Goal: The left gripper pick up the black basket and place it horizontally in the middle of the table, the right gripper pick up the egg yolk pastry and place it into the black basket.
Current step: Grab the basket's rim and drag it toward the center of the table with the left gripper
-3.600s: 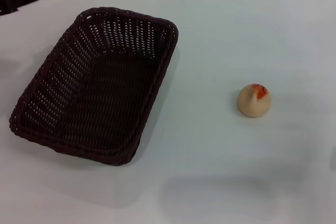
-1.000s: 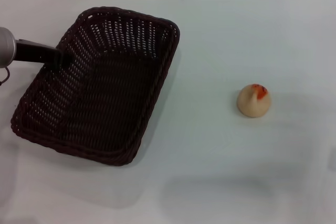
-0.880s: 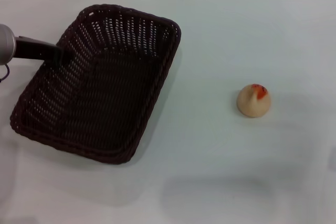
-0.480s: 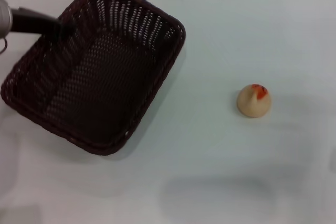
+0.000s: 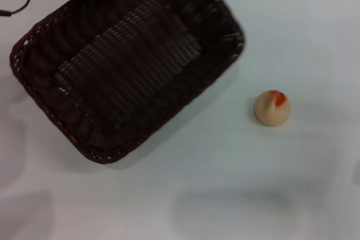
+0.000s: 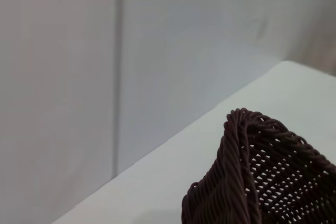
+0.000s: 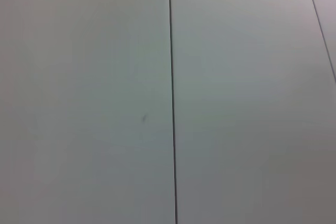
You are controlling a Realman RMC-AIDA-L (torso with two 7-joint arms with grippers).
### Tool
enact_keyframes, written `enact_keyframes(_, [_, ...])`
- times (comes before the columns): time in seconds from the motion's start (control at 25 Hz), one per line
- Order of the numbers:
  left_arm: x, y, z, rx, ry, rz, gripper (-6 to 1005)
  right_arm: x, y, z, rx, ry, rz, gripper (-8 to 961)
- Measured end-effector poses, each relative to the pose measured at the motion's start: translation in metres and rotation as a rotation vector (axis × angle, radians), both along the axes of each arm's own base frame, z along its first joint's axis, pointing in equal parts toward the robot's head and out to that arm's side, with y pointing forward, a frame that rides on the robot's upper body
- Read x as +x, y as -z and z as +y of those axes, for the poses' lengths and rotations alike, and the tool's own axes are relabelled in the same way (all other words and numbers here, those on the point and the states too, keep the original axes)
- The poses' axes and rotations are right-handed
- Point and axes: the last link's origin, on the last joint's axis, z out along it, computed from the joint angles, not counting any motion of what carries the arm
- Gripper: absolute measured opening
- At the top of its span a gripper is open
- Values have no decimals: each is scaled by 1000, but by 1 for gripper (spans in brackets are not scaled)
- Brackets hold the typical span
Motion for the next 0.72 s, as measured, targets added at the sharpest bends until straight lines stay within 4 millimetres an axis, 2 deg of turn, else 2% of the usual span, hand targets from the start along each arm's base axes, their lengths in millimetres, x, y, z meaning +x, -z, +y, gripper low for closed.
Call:
enact_keyframes(0.28, [27,7,-8,-117,179,28,215,2,-1,-4,11,8,-1,473])
enact_keyframes(0.72, [51,38,-29,-319,442,146,230,6,-2,-8,16,22,-1,474])
